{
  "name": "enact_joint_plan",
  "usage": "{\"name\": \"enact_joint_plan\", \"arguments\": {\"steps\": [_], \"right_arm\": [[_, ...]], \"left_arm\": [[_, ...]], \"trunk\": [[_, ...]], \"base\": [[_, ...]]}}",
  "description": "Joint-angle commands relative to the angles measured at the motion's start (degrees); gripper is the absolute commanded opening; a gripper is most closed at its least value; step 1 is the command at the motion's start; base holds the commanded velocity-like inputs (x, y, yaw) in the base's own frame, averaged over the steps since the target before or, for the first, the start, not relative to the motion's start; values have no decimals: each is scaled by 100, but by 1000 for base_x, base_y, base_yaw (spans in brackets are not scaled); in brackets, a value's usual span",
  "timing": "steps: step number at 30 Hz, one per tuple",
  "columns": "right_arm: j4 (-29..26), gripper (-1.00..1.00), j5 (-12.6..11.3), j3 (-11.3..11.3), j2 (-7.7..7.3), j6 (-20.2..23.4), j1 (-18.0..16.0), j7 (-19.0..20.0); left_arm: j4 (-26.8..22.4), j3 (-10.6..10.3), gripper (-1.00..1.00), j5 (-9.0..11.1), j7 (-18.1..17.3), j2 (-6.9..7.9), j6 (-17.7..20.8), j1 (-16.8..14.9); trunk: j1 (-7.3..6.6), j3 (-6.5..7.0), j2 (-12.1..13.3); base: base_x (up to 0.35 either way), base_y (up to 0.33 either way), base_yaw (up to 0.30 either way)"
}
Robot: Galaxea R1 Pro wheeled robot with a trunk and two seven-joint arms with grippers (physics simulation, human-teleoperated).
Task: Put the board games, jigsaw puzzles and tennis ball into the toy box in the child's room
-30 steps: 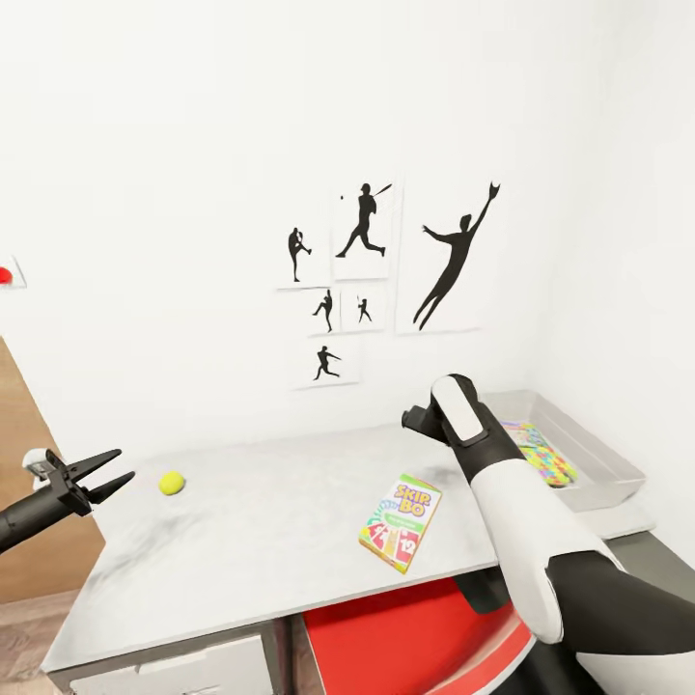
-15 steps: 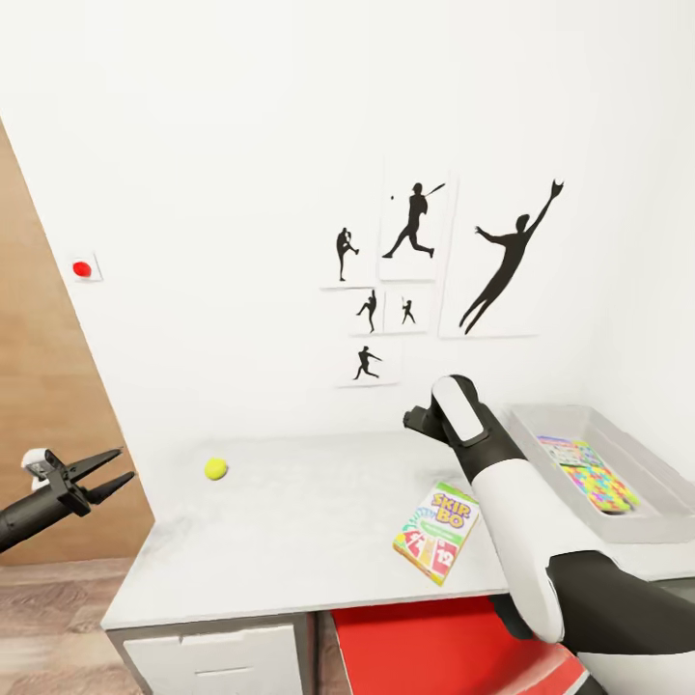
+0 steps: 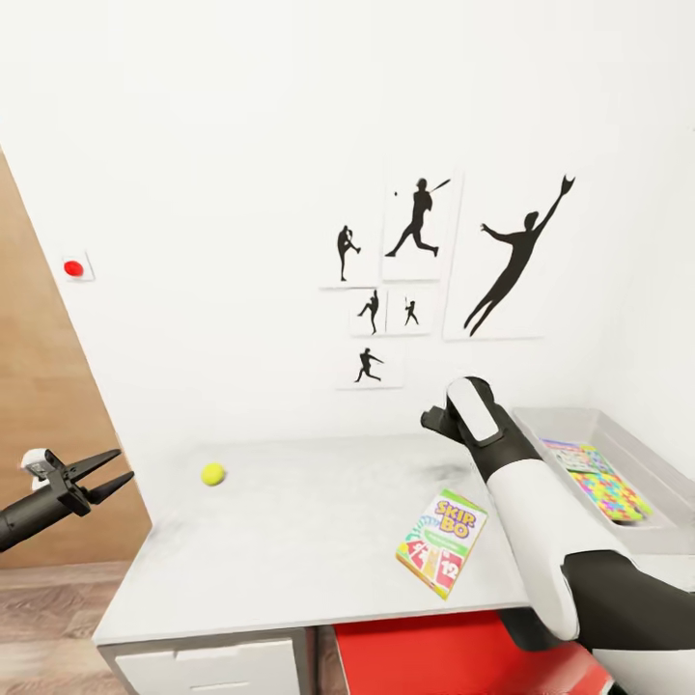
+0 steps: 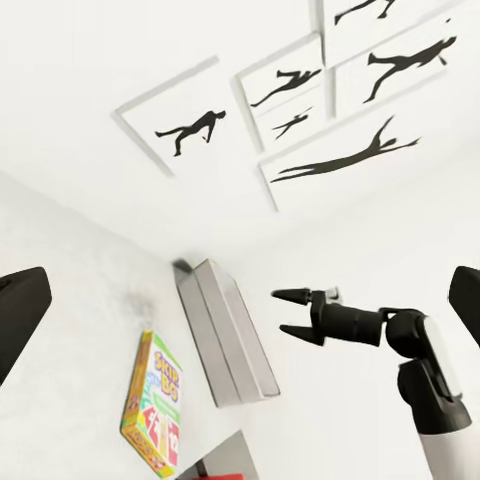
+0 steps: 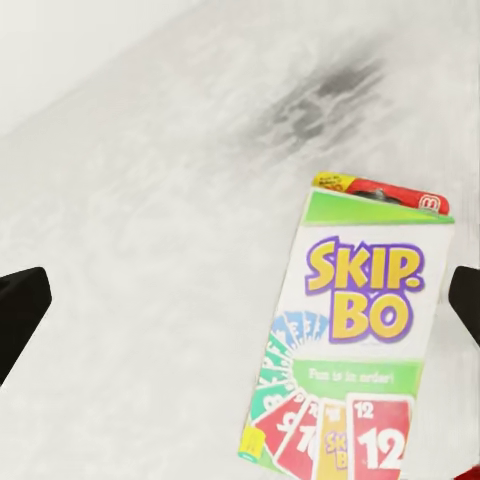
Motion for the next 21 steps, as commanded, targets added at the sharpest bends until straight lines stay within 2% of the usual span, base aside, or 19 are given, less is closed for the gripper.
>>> {"name": "enact_joint_plan", "arguments": {"steps": [1, 5, 10, 21], "right_arm": [[16, 100, -57, 19, -34, -22, -6, -58], [137, 100, -58, 26, -219, -126, -4, -65], [412, 100, -55, 29, -382, -331, -4, -58], [1108, 100, -42, 38, -439, -781, -4, -47]], "left_arm": [[0, 3, 100, 1, -19, 1, 60, -3], [0, 3, 100, 1, -19, 1, 59, -5], [-1, 3, 100, 1, -19, 1, 59, -6], [0, 3, 100, 1, -19, 1, 59, -5]], "trunk": [[4, -20, -13], [4, -50, -13], [4, -89, -13], [4, -133, -13]], "base": [[4, 0, -126], [2, 0, -134], [1, 0, -139], [0, 0, -59]]}}
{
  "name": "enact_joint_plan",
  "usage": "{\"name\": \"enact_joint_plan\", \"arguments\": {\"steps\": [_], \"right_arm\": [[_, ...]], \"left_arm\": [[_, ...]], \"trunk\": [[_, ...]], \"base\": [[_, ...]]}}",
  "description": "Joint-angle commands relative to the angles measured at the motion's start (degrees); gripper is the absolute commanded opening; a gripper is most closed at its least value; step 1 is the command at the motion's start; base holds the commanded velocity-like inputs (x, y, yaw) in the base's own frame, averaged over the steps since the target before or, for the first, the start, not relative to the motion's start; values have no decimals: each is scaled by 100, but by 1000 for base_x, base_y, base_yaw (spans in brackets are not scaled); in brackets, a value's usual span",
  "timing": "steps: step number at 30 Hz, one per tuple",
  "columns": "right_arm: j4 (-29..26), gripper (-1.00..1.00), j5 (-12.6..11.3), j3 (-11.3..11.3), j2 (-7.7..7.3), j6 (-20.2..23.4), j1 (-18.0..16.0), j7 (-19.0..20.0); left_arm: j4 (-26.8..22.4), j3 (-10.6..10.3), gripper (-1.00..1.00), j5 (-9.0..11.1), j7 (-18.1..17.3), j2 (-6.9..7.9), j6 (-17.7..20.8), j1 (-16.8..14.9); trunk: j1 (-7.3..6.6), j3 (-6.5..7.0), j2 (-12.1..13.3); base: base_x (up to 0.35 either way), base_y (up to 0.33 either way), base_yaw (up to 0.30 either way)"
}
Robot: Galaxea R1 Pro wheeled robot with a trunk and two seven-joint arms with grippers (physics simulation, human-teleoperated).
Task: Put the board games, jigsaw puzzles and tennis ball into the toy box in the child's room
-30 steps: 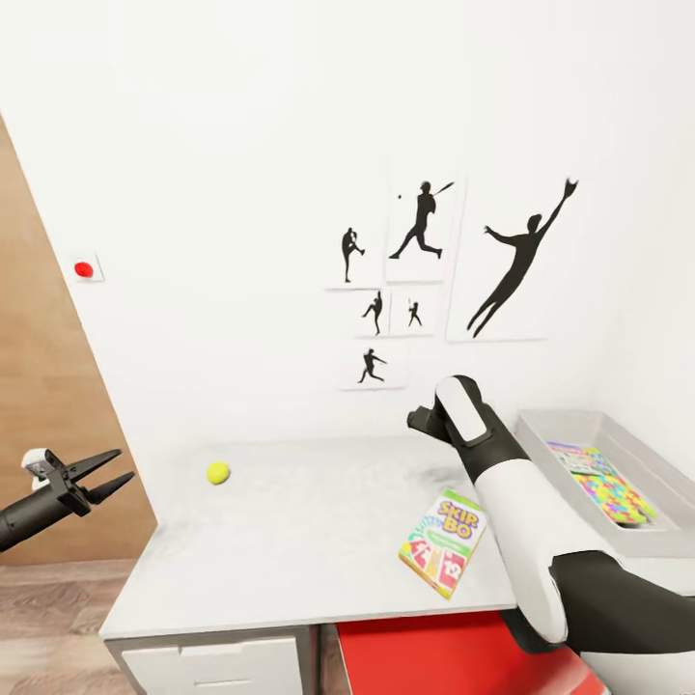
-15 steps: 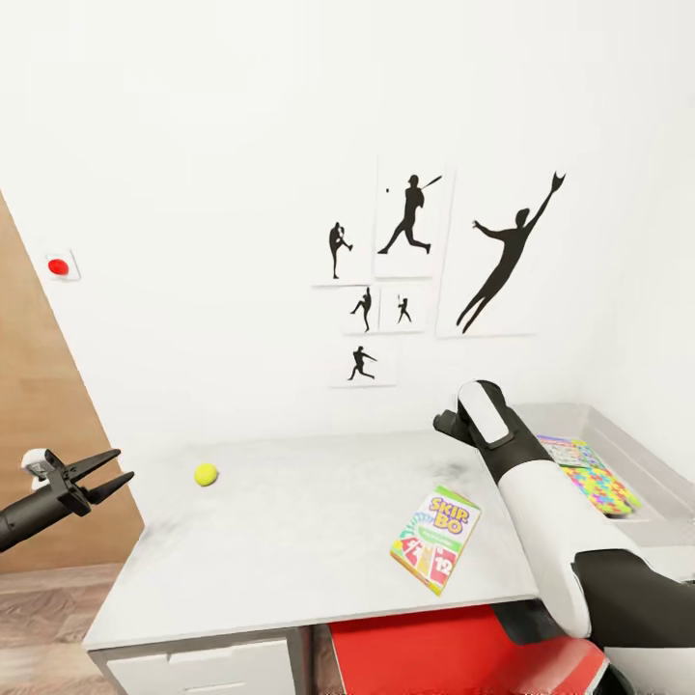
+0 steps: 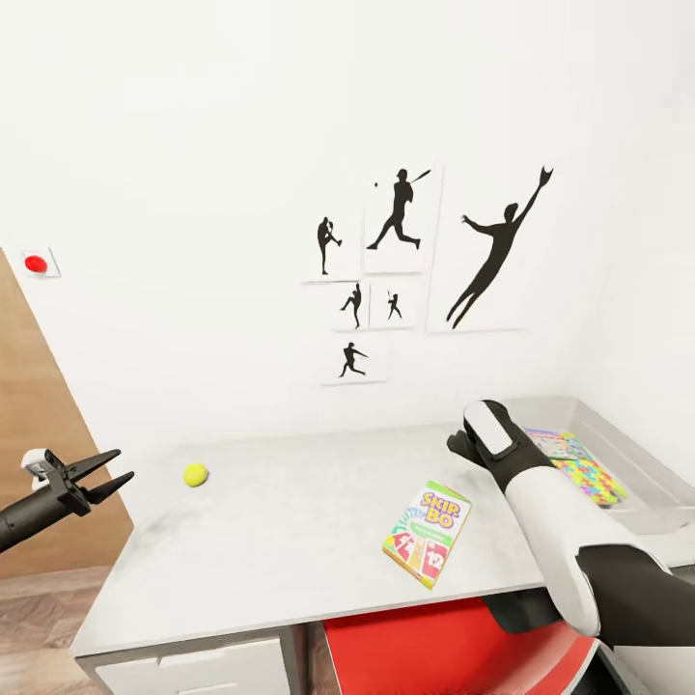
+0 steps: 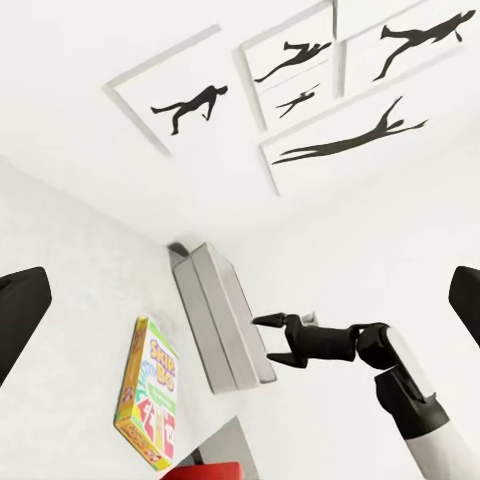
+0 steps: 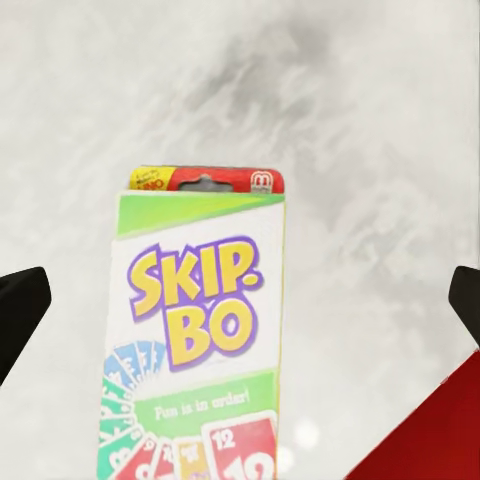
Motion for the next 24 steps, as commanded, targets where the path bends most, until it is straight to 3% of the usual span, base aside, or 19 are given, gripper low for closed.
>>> {"name": "enact_joint_plan", "arguments": {"steps": [1, 8, 13, 17, 22, 24], "right_arm": [[14, 100, -38, 37, -9, 21, -6, -37], [87, 100, -37, 37, -7, -24, -6, -30], [90, 100, -37, 35, -3, -26, -6, -22], [64, 100, -37, 30, -2, -21, -19, -19], [51, 100, -37, 30, -13, -20, -37, -14], [46, 100, -37, 31, -22, -19, -50, -2]], "left_arm": [[0, 3, 100, -1, -19, 0, 60, -5], [0, 3, 100, 2, -35, 53, 63, -4], [-7, -5, 100, 10, -679, 260, 70, 8], [-206, -12, 100, 14, -679, 381, 115, 22], [-616, -27, 100, 16, -679, 400, 242, 24], [-786, -131, 100, 16, -679, 386, 281, 24]], "trunk": [[4, -14, -14], [4, -35, -14], [4, -76, -14], [4, -113, -14], [4, -160, -14], [4, -179, -14]], "base": [[0, 0, -6], [0, 0, -2], [0, 0, 0], [0, 0, 0], [0, 0, 0], [0, 0, 0]]}}
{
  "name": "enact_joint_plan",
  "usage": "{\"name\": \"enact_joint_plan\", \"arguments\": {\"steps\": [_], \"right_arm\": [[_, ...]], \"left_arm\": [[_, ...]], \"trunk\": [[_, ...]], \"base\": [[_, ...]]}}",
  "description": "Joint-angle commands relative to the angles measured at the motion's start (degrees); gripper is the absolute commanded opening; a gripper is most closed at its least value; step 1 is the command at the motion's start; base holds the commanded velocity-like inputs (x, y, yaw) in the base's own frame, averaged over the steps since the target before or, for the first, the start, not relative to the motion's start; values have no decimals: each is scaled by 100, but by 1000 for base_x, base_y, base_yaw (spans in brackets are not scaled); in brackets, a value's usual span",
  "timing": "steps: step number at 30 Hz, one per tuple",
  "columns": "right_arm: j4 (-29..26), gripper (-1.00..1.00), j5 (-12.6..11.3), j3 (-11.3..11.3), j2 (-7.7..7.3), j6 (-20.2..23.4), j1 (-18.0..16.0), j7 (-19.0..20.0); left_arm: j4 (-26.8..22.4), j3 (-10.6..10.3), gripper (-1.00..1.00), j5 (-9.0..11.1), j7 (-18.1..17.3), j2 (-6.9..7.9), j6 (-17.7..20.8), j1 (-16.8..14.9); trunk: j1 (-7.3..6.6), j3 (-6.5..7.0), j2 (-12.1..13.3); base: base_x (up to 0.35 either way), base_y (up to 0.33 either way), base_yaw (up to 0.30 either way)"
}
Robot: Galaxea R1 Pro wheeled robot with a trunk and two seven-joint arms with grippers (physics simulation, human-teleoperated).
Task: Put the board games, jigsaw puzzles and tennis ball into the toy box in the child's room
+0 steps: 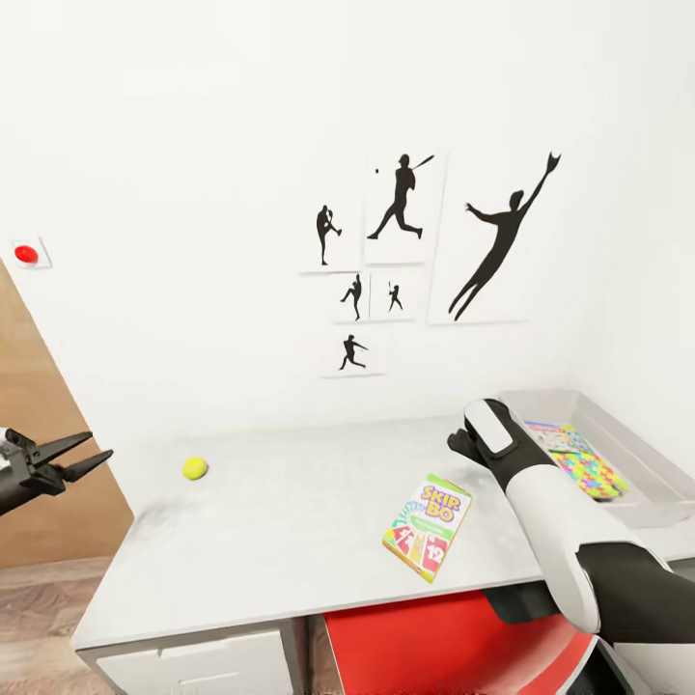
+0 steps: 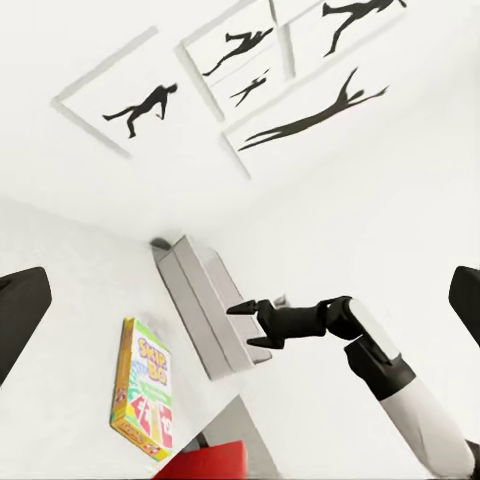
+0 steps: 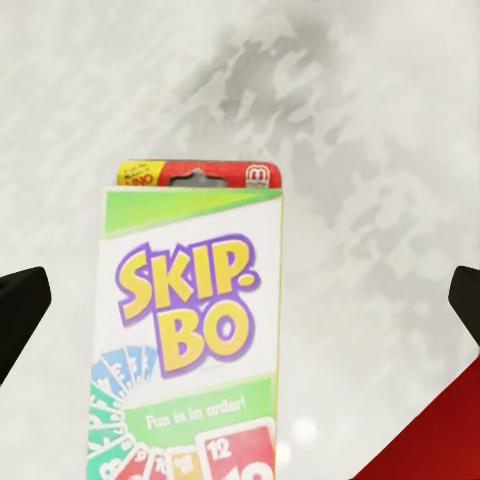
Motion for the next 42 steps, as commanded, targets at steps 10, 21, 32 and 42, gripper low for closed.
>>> {"name": "enact_joint_plan", "arguments": {"steps": [10, 21, 32, 42], "right_arm": [[-12, 100, -46, 32, -81, 30, -22, -1], [-12, 100, -47, 22, -107, 34, -42, -3], [-4, 100, -61, 2, -104, 45, -207, -7], [37, 100, -56, -6, -91, 44, -383, -13]], "left_arm": [[-264, -665, 100, 51, -25, 1, 65, -5], [-271, -683, 100, 55, -25, 10, 59, -5], [-271, -684, 100, 55, -25, 23, 60, -5], [-271, -681, 100, 49, -25, 36, 60, -5]], "trunk": [[4, -108, -14], [4, -212, -14], [4, -315, -14], [4, -409, -14]], "base": [[0, 0, 0], [0, 0, 0], [0, 0, 0], [0, 59, 0]]}}
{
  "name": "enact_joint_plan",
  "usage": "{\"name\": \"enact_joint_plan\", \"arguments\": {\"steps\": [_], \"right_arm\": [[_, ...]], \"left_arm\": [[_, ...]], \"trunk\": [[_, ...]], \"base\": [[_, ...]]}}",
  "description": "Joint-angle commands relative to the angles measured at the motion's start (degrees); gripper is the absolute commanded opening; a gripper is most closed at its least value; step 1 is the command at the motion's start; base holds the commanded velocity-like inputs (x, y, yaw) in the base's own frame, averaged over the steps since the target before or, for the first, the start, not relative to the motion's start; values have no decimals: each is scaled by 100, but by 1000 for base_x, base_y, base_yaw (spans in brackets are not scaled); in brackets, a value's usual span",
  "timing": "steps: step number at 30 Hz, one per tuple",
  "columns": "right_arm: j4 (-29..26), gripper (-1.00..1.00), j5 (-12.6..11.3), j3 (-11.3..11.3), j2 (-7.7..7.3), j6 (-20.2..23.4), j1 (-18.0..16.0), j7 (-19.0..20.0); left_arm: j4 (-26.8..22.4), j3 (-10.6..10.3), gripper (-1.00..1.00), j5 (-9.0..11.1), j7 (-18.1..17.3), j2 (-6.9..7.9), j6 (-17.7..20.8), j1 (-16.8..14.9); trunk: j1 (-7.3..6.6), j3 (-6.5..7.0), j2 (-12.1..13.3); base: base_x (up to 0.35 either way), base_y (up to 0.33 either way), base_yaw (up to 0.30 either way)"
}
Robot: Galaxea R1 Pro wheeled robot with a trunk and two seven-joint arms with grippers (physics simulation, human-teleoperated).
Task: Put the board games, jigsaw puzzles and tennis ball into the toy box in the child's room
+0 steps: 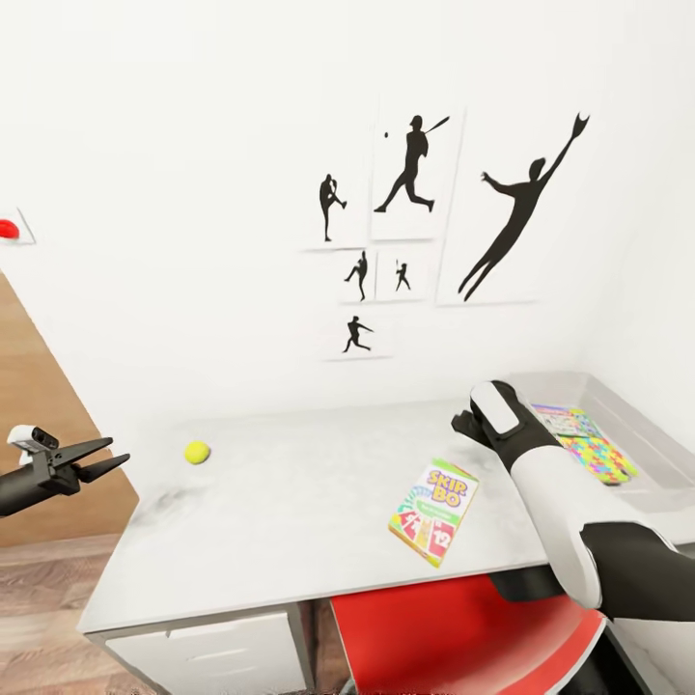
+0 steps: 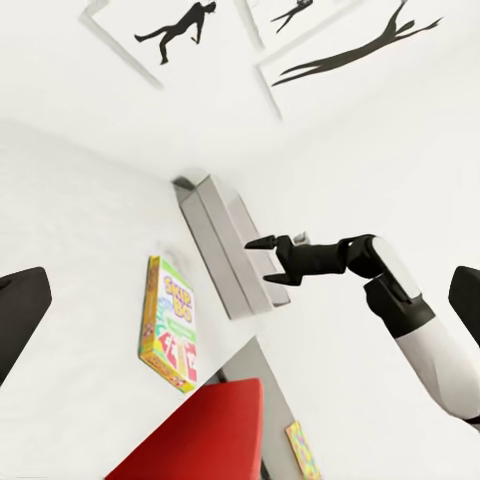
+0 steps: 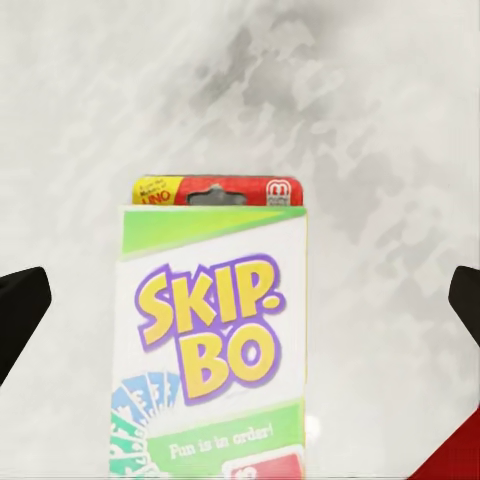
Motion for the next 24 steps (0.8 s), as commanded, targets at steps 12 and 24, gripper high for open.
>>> {"name": "enact_joint_plan", "arguments": {"steps": [12, 24], "right_arm": [[-7, 100, -28, 63, -5, 26, -23, -33], [-17, 100, -18, 72, -7, -3, -23, -32]], "left_arm": [[1, 4, 100, -4, -23, 2, 53, -5], [1, 3, 100, -3, -23, 2, 52, -5]], "trunk": [[3, -113, -13], [3, -119, -13]], "base": [[0, 67, 0], [0, 1, 0]]}}
